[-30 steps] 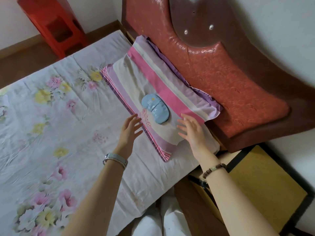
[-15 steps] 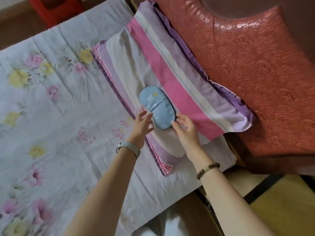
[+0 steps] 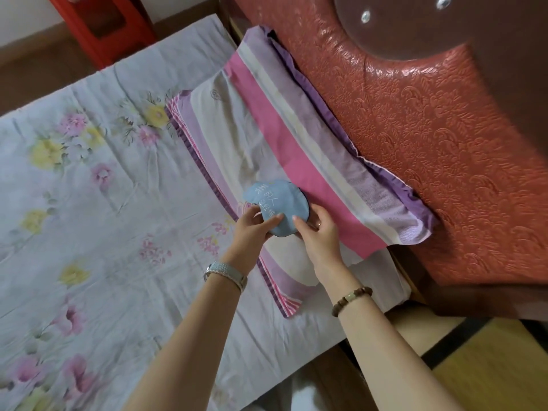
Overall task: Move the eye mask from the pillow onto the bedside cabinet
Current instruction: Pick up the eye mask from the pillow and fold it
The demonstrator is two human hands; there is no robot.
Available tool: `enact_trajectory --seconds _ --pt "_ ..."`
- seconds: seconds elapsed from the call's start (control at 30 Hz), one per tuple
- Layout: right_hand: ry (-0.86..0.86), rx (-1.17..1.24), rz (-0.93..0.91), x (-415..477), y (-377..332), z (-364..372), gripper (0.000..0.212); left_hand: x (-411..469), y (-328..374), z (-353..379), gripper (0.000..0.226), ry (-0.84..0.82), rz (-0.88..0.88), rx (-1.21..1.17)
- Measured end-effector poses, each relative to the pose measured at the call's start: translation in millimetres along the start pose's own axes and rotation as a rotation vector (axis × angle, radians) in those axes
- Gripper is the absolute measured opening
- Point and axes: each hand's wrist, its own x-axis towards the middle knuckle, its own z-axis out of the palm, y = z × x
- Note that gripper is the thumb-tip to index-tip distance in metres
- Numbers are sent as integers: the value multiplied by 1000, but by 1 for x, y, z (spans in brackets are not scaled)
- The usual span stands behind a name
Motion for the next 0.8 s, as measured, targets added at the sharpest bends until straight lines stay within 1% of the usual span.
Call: enact_trajectory --seconds 0.1,0.17,0.23,0.33,0.43,0.5,0.6,0.67,0.7,0.8 --pt "-10 73 -15 -9 -21 -3 26 -19 13 11 30 -42 44 -27" --pt "-6 93 -45 -19 -37 -5 22 -35 23 20 27 -81 69 -33" --pt "5 119 -93 -35 -57 -9 23 -55 36 29 24 -110 83 -40" --pt "18 129 -177 -62 -87 -18 26 -87 54 39 25 -102 68 -52" --pt "-4 146 -236 -93 -113 -29 28 -117 69 45 33 -74 13 -91" --pt "-30 177 -247 -114 -129 -37 27 -138 80 49 37 -74 -42 -188" --pt "-96 213 -234 -146 -148 -52 25 -168 94 55 53 -98 -141 -355" --pt "-143 244 -212 -168 -155 -62 29 -184 100 57 60 -133 -147 -395" --pt "-170 268 -198 -178 -157 -67 31 -191 103 58 57 -150 -132 -405" --pt "-188 364 -160 -205 -156 -81 28 -207 106 54 26 -200 -110 -440"
